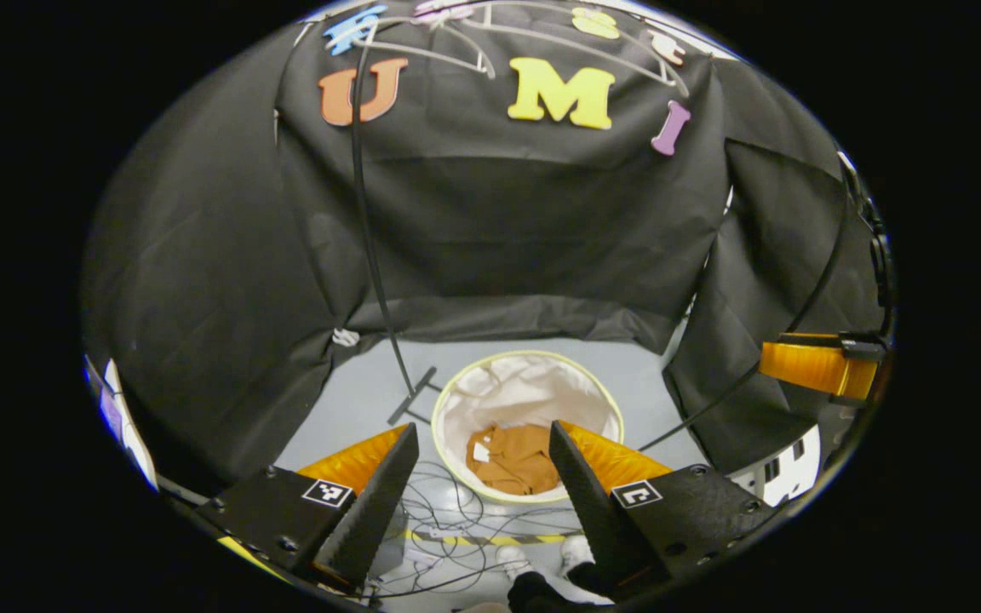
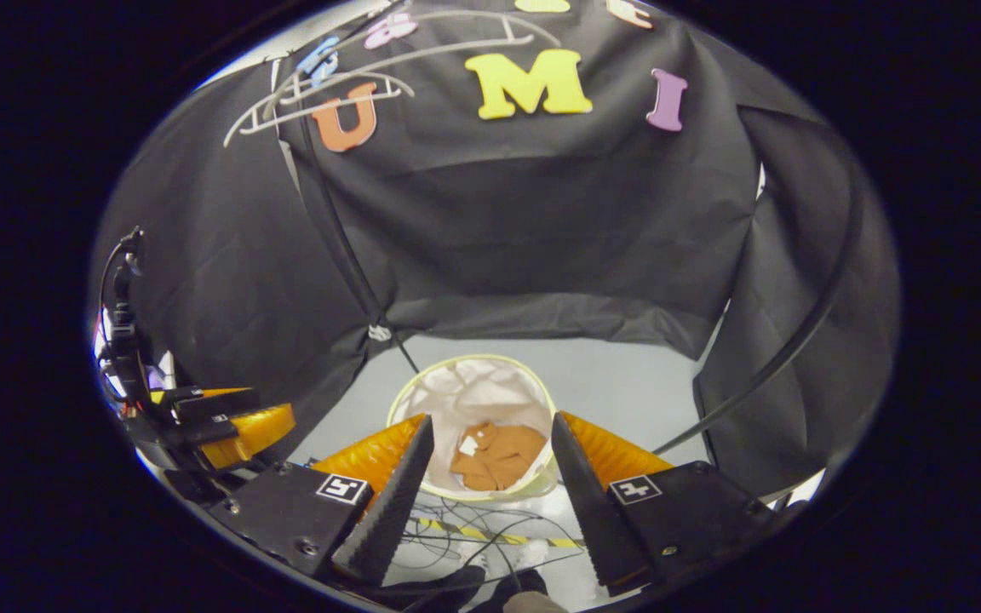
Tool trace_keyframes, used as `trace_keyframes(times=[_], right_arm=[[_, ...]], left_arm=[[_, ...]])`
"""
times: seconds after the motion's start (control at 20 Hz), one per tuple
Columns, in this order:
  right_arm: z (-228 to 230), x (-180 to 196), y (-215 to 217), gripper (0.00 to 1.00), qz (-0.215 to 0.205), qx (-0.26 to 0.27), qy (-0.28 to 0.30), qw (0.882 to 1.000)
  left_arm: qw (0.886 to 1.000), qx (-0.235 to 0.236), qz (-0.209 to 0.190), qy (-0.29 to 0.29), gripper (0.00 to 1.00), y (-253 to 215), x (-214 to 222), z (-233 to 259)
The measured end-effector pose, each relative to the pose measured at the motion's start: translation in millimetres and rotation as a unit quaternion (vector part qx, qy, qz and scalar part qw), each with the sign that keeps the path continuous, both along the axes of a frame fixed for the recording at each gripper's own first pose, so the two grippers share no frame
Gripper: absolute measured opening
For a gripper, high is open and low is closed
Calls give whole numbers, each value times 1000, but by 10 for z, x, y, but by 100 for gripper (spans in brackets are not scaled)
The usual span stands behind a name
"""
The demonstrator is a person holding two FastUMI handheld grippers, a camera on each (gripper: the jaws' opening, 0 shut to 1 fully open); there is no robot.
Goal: Grasp the clothes on the hanger with both hands and then place them into the laundry hamper below.
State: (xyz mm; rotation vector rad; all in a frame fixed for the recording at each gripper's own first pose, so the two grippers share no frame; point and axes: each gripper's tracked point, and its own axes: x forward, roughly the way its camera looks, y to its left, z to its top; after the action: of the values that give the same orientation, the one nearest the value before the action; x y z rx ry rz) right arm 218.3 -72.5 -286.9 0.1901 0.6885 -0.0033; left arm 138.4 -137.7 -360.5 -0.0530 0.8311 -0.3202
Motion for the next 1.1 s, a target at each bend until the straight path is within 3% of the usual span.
trace_keyframes(times=[0.3, 0.35, 0.4, 0.55, 0.8, 1.1], right_arm=[[1132, -458, -329, 92, 7, -13, -142, 990], [1304, -600, -382, 94, 14, -12, -162, 987], [1503, -770, -444, 100, 25, -12, -180, 983], [1880, -1338, -705, 98, 19, -33, -232, 972], [2217, -2024, -778, 99, 19, -17, -292, 956], [2435, -2351, -685, 99, 0, -29, -317, 948]], left_arm=[[992, -21, 22, -124, 95, -216, -179, 1268], [989, -18, 24, -146, 95, -243, -264, 1491], [986, -14, 26, -167, 87, -275, -360, 1660], [974, 1, 53, -221, 87, -226, -831, 2128], [953, 33, 102, -282, 98, -93, -1281, 2818], [941, 25, 77, -328, 98, -196, -1381, 3213]])
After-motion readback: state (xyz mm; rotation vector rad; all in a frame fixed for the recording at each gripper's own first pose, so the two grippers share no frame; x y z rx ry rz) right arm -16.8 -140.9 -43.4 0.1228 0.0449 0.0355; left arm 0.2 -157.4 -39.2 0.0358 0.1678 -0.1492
